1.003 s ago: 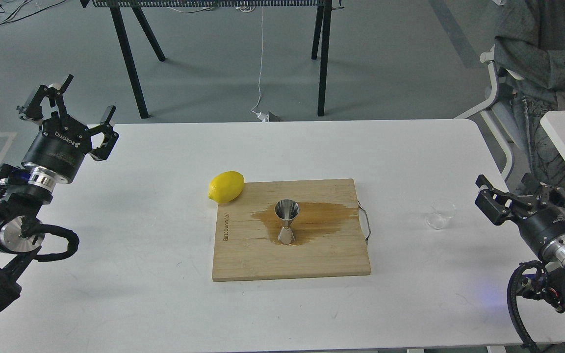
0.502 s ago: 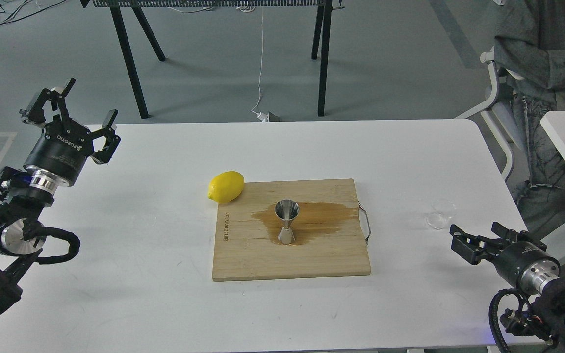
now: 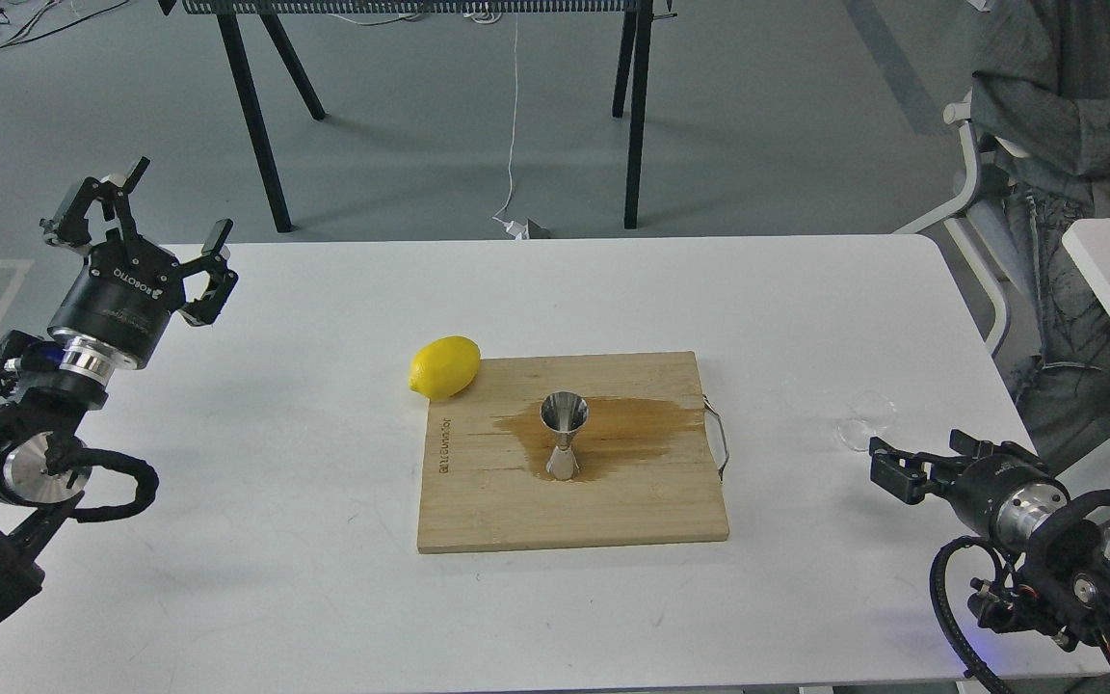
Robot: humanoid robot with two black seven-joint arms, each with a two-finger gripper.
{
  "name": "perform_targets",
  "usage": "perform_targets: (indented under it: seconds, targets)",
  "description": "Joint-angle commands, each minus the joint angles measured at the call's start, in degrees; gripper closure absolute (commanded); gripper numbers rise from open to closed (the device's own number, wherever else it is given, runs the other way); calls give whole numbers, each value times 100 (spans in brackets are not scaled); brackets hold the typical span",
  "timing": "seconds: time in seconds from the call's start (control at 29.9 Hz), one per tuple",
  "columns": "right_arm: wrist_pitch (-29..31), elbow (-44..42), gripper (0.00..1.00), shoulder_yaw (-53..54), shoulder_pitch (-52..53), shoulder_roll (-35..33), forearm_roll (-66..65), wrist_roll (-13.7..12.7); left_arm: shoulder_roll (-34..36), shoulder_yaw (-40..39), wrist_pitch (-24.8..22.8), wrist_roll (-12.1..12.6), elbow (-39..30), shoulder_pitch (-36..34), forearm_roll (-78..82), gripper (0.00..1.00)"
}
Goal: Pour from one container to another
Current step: 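Lower the right gripper to the small clear glass and grasp it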
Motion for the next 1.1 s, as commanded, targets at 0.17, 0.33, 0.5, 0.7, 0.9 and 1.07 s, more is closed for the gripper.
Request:
perform_targets:
  seconds: [0.17, 0.33, 0.5, 0.7, 0.9, 1.07]
  targets:
    - [-2, -496, 2, -299, 403, 81, -8, 44, -7, 0, 0, 0, 7, 6, 2, 8]
    - [-11, -610, 2, -308, 578, 116, -148, 35, -7, 8, 0, 0, 7, 6, 2, 8]
    - [-11, -742, 2, -316, 675, 177, -271, 35, -7, 0, 0, 0, 7, 14, 2, 8]
    - [-11, -874, 4, -325, 763, 371, -473, 35, -7, 0, 0, 0, 16, 6, 2, 8]
    - [-11, -1190, 6, -413, 983, 529, -676, 26, -7, 0, 0, 0, 24, 23, 2, 8]
    - [-2, -1348, 10, -510, 1141, 555, -693, 26, -7, 0, 0, 0, 112, 41, 2, 8]
